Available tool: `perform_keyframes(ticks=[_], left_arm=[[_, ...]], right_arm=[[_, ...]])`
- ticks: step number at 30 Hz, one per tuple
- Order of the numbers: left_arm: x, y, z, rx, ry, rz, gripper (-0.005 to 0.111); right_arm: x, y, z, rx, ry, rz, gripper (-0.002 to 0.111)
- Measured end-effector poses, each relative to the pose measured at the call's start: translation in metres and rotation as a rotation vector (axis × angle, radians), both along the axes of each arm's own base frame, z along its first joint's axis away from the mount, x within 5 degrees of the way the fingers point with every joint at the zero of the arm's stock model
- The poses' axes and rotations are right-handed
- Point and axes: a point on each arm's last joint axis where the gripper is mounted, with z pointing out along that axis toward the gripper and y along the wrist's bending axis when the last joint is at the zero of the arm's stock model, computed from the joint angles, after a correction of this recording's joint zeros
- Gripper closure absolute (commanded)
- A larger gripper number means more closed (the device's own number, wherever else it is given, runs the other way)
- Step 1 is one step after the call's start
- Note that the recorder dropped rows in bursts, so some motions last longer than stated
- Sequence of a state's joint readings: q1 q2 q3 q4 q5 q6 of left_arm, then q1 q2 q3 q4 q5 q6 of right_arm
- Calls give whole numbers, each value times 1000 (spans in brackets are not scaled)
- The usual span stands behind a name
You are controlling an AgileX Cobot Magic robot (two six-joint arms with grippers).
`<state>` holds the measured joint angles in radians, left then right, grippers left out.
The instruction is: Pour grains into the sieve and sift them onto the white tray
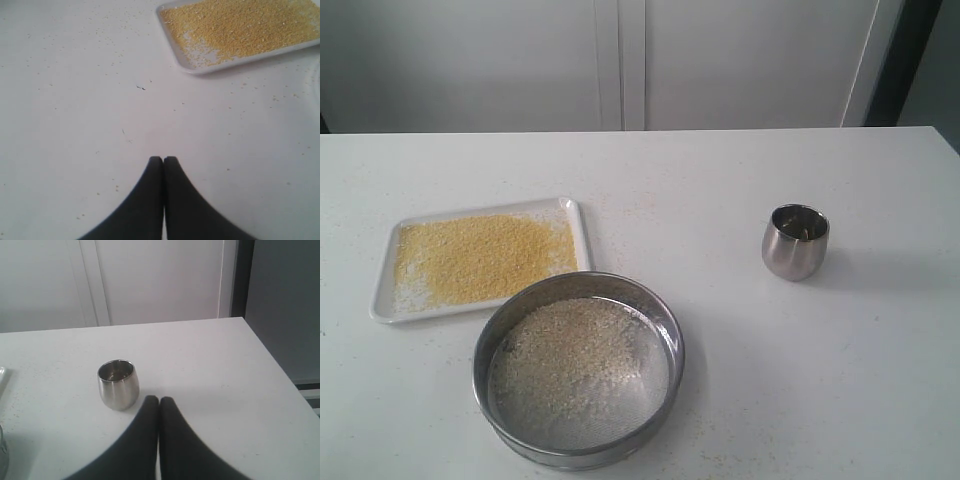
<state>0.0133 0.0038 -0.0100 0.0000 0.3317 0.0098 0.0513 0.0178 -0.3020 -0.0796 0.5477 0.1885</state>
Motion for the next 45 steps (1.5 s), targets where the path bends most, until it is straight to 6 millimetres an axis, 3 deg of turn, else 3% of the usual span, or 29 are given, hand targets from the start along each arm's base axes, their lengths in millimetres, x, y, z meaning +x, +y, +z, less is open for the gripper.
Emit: perform_keyframes(ticks=[13,27,39,45], left_arm=[[0,0,0,0,0,0,107],[0,0,0,0,0,0,107],[0,0,0,0,0,0,107],[0,0,0,0,0,0,107]], right_arm=[[9,1,-34,-130,67,29,108],[15,2,-52,-133,60,36,108],[19,2,-79,-135,112,42,108],[20,2,-80,-135,97,43,108]])
